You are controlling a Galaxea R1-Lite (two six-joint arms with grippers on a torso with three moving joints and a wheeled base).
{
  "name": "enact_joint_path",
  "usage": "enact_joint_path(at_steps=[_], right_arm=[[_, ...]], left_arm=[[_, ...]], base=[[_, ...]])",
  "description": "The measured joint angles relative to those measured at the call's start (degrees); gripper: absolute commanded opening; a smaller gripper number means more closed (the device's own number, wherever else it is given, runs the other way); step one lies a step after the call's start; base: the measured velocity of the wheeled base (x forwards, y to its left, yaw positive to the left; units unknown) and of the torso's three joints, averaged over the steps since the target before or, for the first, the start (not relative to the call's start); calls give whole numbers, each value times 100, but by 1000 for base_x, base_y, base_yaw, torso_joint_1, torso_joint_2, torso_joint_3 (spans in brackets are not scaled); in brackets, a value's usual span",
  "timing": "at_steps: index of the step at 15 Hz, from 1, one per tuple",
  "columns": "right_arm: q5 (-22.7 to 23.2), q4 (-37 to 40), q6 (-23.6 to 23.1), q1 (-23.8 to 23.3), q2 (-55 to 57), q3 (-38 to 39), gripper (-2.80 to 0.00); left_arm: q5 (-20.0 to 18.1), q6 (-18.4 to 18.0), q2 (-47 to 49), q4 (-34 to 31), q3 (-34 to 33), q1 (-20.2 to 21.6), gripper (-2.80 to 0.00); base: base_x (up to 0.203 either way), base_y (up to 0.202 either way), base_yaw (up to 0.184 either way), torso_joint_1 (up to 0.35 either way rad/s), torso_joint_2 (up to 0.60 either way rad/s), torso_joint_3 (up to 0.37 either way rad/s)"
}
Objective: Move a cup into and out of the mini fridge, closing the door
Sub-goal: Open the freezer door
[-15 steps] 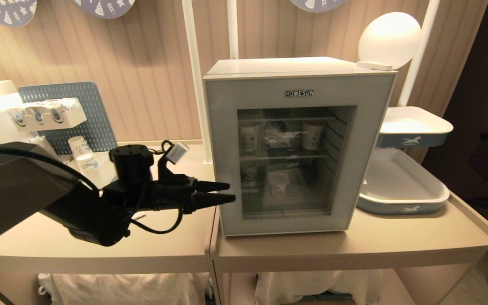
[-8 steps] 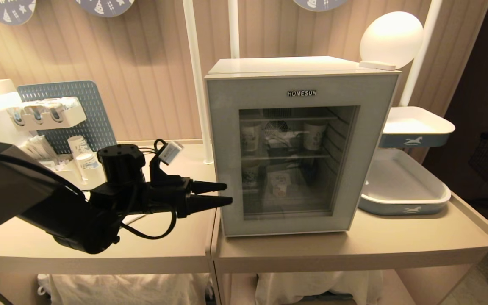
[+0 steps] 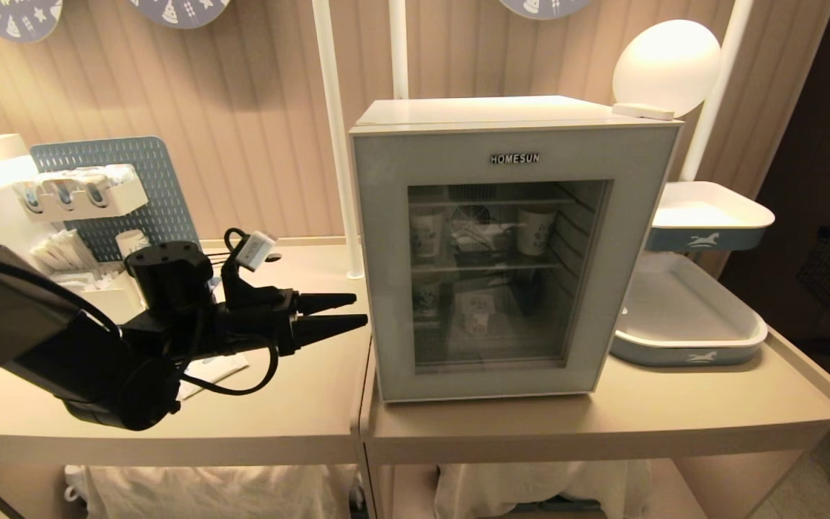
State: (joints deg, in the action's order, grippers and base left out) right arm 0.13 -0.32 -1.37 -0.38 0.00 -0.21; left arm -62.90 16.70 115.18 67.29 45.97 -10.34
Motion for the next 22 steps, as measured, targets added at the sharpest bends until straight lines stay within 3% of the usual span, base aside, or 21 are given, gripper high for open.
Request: enact_joint_path(at_steps=[13, 22], right_arm=[[5, -9, -19, 9, 0, 0, -280], [9, -8, -21, 2, 0, 0, -280]], left_arm=[[240, 3, 899, -16, 857, -185, 0], [248, -9, 773, -4, 545, -339, 0]], base=[[0, 0, 0, 0, 0, 0], [0, 0, 0, 0, 0, 0]])
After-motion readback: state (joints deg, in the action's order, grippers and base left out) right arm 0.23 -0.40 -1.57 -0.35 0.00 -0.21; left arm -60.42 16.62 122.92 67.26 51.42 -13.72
